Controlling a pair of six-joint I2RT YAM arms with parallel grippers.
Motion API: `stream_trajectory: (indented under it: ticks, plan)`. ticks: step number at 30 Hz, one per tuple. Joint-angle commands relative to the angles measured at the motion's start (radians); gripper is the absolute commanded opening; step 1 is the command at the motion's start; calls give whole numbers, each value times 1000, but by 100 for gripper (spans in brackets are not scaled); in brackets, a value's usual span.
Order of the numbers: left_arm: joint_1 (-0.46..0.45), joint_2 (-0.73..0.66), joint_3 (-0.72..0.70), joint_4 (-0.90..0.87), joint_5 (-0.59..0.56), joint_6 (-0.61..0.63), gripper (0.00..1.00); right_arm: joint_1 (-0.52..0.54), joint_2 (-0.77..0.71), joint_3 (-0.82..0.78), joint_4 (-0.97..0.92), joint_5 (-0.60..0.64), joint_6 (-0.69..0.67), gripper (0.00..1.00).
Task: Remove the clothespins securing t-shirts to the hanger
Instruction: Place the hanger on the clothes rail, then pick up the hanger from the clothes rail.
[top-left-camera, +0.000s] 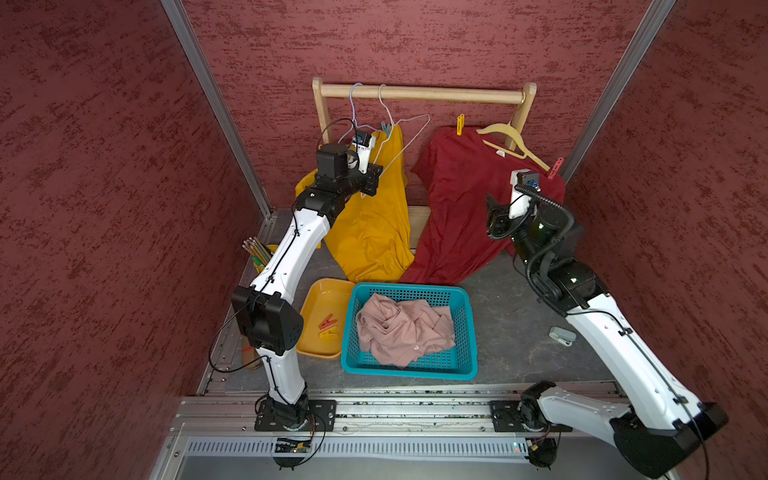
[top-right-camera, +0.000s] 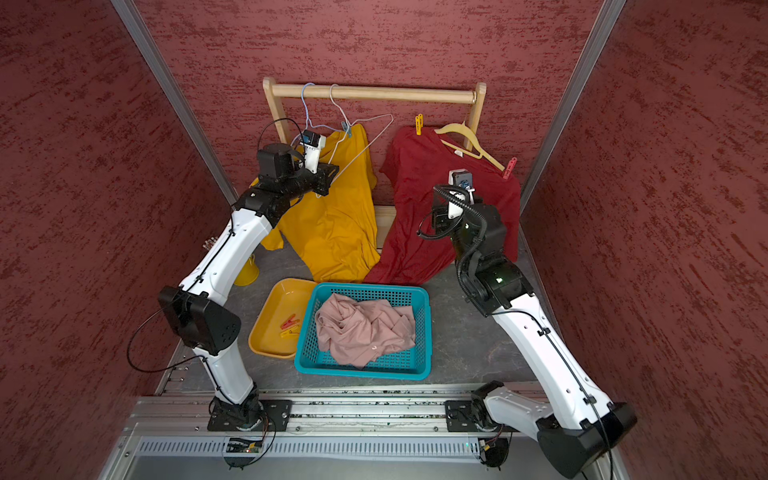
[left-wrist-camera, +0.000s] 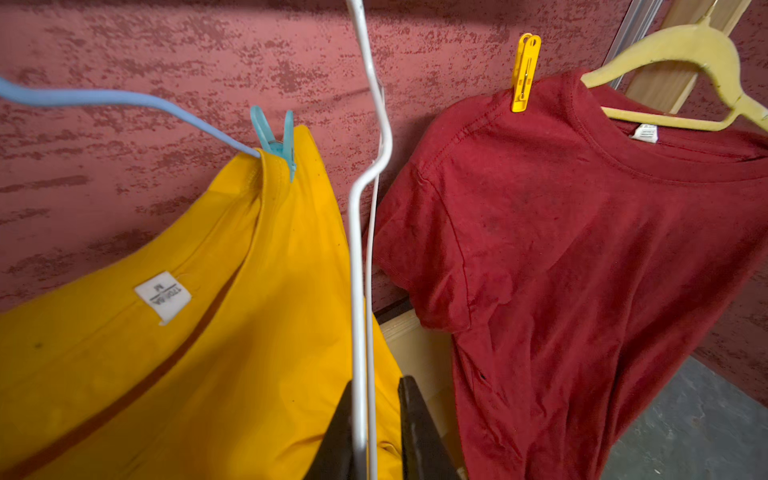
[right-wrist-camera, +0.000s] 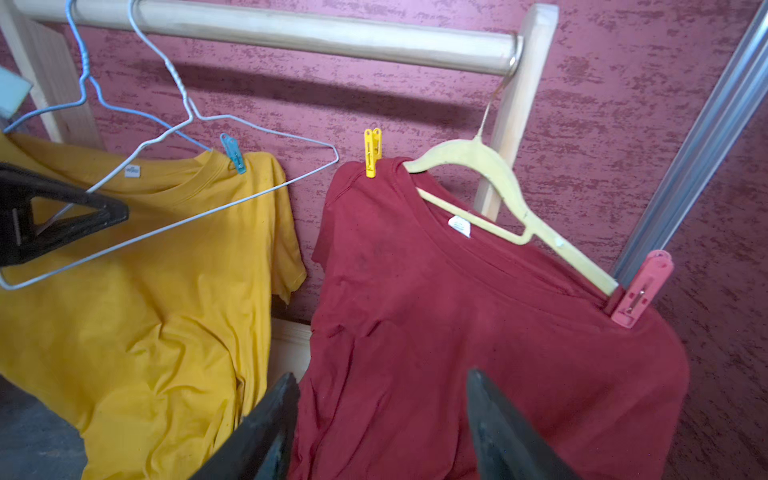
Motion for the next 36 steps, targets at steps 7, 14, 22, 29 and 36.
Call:
stream_trajectory:
  ticks: [7,14,22,29,36]
  plan:
    - [8,-2,41,-41,46,34,45,-72,-21,40,-107,-14,92,67]
    - [13,-74,16,-37,60,47,51,-310,27,154,-160,-170,151,68]
    - [14,-186,-83,-4,74,46,55,-691,101,232,-56,-545,356,68]
    - [21,-357,-289,55,86,49,56,-796,220,335,-88,-708,212,69]
    - [19,-519,-554,168,156,-9,57,-796,348,425,-80,-846,107,71]
